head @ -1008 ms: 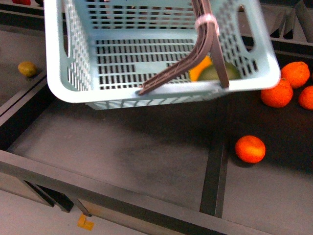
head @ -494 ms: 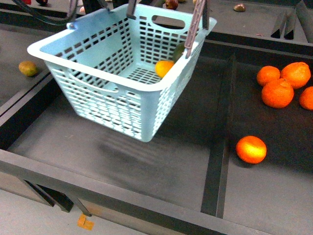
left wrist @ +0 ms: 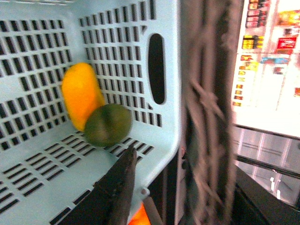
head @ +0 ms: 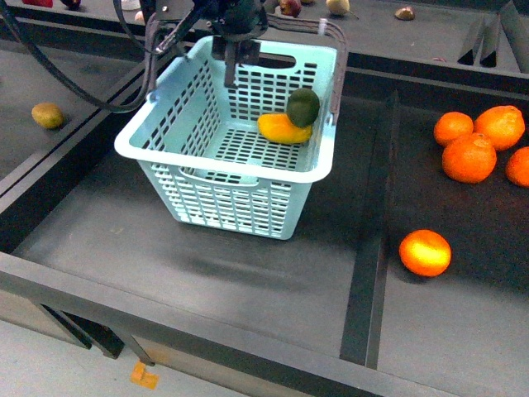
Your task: Pick mango and avocado into basket
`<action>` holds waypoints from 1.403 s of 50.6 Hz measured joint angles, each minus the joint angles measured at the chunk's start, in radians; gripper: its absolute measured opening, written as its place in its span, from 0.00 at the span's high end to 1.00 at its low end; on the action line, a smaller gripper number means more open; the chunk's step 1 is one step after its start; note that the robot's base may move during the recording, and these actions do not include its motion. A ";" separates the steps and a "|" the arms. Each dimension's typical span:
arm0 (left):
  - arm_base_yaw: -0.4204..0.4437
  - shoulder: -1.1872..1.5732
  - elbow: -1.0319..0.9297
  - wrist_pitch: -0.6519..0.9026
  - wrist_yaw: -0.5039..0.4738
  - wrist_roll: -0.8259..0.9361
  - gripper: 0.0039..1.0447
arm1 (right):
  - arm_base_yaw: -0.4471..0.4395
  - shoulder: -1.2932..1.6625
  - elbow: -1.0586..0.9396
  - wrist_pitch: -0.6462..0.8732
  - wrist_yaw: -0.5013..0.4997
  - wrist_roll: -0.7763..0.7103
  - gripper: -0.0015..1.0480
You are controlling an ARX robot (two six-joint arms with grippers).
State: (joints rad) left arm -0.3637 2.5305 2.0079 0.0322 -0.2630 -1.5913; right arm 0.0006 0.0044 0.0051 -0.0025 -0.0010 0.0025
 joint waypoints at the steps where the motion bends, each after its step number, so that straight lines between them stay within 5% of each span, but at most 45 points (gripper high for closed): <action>1: 0.000 -0.006 -0.013 -0.018 -0.001 0.005 0.55 | 0.000 0.000 0.000 0.000 0.000 0.000 0.07; 11: 0.004 -0.361 -0.415 -0.016 -0.018 0.069 0.05 | 0.000 0.000 0.000 0.000 0.000 0.000 0.07; 21: 0.064 -0.877 -0.856 -0.071 -0.017 0.158 0.07 | 0.000 0.000 0.000 0.000 0.000 0.000 0.07; 28: 0.209 -1.237 -1.094 -0.161 0.012 0.406 0.07 | 0.000 0.000 0.000 0.000 0.000 0.000 0.07; 34: 0.373 -1.488 -1.195 -0.177 0.019 0.672 0.07 | 0.000 0.000 0.000 0.000 0.000 0.000 0.07; 43: 0.401 -1.534 -1.207 -0.170 0.044 0.802 0.07 | 0.000 0.000 0.000 0.000 0.000 0.000 0.07; 46: 0.423 -1.566 -1.355 0.128 0.261 1.048 0.22 | 0.000 0.000 0.000 0.000 0.000 0.000 0.07; 48: 0.423 -1.595 -1.435 0.261 0.312 1.224 0.31 | 0.000 0.000 0.000 0.000 0.000 0.000 0.07; 53: 0.372 -1.688 -1.586 0.399 0.266 1.493 0.57 | 0.000 0.000 0.000 0.000 0.000 0.000 0.07; 63: 0.365 -1.786 -1.744 0.436 0.266 1.568 0.97 | 0.000 0.000 0.000 0.000 0.000 0.000 0.07; 71: 0.365 -1.868 -1.825 0.440 0.264 1.574 0.98 | 0.000 0.000 0.000 0.000 0.000 0.000 0.07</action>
State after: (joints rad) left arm 0.0017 0.6628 0.1833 0.4721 0.0006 -0.0177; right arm 0.0006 0.0044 0.0051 -0.0025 -0.0010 0.0025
